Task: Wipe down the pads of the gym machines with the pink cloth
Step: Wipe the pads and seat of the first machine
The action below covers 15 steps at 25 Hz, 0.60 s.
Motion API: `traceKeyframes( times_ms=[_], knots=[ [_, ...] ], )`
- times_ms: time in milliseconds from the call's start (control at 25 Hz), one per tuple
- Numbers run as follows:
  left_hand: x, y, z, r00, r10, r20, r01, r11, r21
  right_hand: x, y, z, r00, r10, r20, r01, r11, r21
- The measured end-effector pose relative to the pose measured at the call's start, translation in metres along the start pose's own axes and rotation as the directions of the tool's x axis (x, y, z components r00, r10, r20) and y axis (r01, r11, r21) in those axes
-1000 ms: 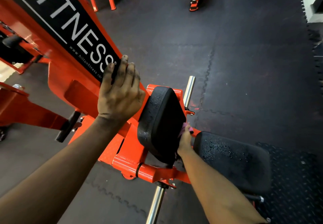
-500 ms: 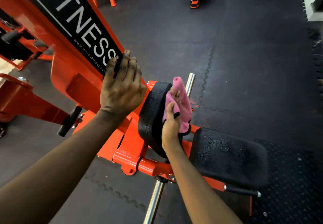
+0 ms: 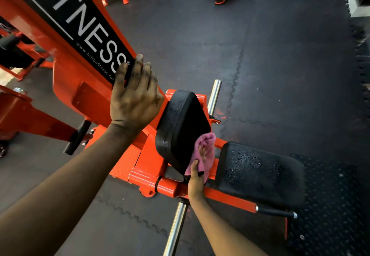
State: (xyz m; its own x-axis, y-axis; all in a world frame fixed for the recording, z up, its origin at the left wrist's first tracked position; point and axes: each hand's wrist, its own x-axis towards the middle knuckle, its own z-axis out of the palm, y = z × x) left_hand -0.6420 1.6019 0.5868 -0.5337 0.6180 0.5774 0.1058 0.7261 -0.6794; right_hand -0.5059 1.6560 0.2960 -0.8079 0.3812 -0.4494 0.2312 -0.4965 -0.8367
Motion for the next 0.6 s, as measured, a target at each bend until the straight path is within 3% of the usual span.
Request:
traceKeyframes(
  times_ms=[160, 240, 360, 520, 600],
  knots=[
    [-0.001, 0.001, 0.003, 1.000, 0.003, -0.030, -0.003, 1.000, 0.013, 0.044, 0.011, -0.006, 0.994, 0.112, 0.012, -0.113, 0.989, 0.096],
    [-0.001, 0.001, 0.004, 0.999, -0.005, -0.052, 0.005, 1.000, 0.019, 0.087, 0.013, -0.008, 0.984, 0.176, 0.006, -0.176, 0.984, 0.042],
    [-0.003, 0.002, 0.005, 0.997, 0.001, -0.078, 0.000, 1.000, 0.022, 0.162, 0.010, -0.002, 0.934, 0.357, 0.025, -0.358, 0.929, 0.091],
    [-0.002, 0.001, 0.005, 0.996, 0.007, -0.087, -0.007, 1.000, 0.004, 0.186, -0.038, 0.021, 0.963, 0.263, 0.065, -0.255, 0.961, -0.109],
    [-0.002, 0.001, 0.005, 0.996, 0.006, -0.094, -0.005, 1.000, 0.014, 0.172, -0.044, 0.031, 0.991, 0.131, 0.033, -0.129, 0.989, -0.077]
  ],
)
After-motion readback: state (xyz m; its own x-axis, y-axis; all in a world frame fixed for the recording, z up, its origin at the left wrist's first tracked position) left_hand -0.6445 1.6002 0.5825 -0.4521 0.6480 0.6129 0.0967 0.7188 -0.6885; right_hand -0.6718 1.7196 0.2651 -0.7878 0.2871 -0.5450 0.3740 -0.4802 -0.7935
